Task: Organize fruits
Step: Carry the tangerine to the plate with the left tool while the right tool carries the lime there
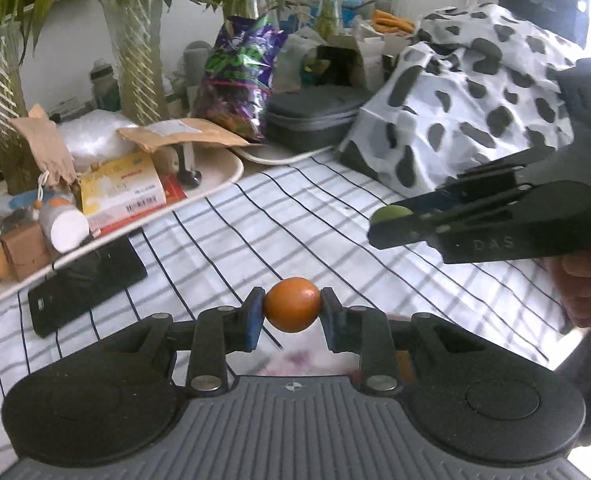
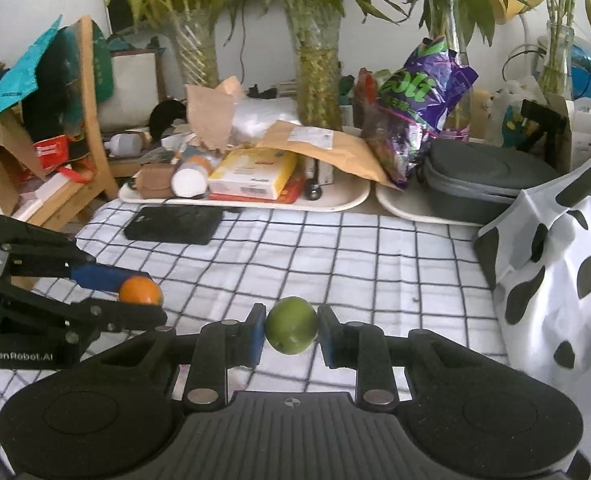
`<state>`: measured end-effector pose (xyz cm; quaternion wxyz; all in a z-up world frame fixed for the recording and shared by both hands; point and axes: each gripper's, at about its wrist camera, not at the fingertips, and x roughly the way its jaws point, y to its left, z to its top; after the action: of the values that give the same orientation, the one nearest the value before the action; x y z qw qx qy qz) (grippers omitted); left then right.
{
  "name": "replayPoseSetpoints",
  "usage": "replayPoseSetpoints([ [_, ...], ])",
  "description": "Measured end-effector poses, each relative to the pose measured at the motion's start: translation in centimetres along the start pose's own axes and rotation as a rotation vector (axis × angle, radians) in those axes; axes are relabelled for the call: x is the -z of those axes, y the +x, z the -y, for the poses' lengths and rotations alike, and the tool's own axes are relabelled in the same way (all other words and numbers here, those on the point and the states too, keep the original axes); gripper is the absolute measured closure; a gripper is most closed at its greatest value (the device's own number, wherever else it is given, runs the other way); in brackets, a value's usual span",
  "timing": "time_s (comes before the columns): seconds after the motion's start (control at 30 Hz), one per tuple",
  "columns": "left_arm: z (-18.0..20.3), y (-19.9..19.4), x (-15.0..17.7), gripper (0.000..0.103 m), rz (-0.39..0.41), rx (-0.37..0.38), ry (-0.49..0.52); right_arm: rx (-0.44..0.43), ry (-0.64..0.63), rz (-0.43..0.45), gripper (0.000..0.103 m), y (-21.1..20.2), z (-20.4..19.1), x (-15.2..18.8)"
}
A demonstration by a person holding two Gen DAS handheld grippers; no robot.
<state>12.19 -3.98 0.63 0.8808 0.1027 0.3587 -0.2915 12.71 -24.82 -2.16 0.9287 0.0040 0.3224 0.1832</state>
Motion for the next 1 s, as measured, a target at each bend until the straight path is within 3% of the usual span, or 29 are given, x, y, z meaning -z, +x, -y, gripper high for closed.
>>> replayPoseSetpoints([
  [0.3,1.8,-2.4,2.1,0.073,-0.010,0.040,-0.029,-0.022,0.002,0.000,0.075,-2.5,-2.0,1.7],
  [0.33,2.1,-2.6,2.3,0.064,-0.008,0.028,-0.022,-0.023,0.002,-0.002,0.075,-2.6,-2.1,1.9],
  [0.37,2.4,-2.8,2.4,0.045,0.000,0.014,-0.014,-0.025,0.002,-0.002,0.075,-2.8,-2.3,2.1],
  [0.43,2.9,-3.6,2.6,0.029,0.031,-0.024,-0.005,-0.027,0.004,-0.002,0.075,-3.2,-2.6,2.4],
  [1.0,1.5,-7.4,4.9,0.028,0.036,-0.179,-0.198,-0.130,0.069,-0.077,0.074,-3.6,-4.9,4.1],
])
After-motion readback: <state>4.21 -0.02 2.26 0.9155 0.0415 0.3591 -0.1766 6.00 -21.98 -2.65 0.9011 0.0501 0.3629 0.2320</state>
